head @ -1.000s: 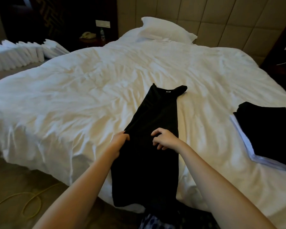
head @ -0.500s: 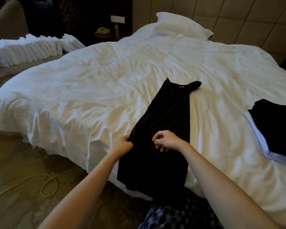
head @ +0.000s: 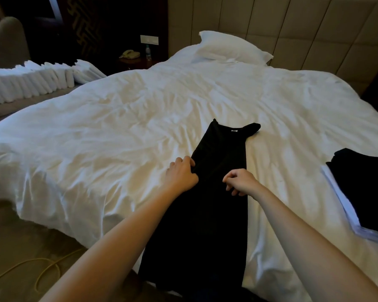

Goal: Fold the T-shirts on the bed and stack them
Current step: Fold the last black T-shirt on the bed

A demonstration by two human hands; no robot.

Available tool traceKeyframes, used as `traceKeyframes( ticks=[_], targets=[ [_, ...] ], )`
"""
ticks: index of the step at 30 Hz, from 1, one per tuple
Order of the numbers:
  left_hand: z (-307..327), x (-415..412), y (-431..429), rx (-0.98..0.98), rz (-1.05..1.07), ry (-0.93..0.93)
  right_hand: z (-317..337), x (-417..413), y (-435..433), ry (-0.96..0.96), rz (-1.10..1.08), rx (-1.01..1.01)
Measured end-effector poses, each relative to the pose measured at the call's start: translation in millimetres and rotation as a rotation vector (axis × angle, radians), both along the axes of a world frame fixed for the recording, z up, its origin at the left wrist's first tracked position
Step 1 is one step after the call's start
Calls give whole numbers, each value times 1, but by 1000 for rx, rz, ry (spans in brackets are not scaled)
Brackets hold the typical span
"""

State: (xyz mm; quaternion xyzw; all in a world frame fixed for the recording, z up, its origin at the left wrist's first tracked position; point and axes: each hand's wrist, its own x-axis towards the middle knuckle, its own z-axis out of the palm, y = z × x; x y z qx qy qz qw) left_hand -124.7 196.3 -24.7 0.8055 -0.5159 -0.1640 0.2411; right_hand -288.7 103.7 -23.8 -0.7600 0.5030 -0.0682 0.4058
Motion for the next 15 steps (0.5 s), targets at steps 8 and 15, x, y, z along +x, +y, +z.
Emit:
traceKeyframes(
  ticks=[8,15],
  targets=[
    [10,5,-127,19,-119,28,0,-1,-85,-85,-141,3],
    [-16,-2,-224,79,-106,176,-21,0,-161,-279,-345,25]
  ],
)
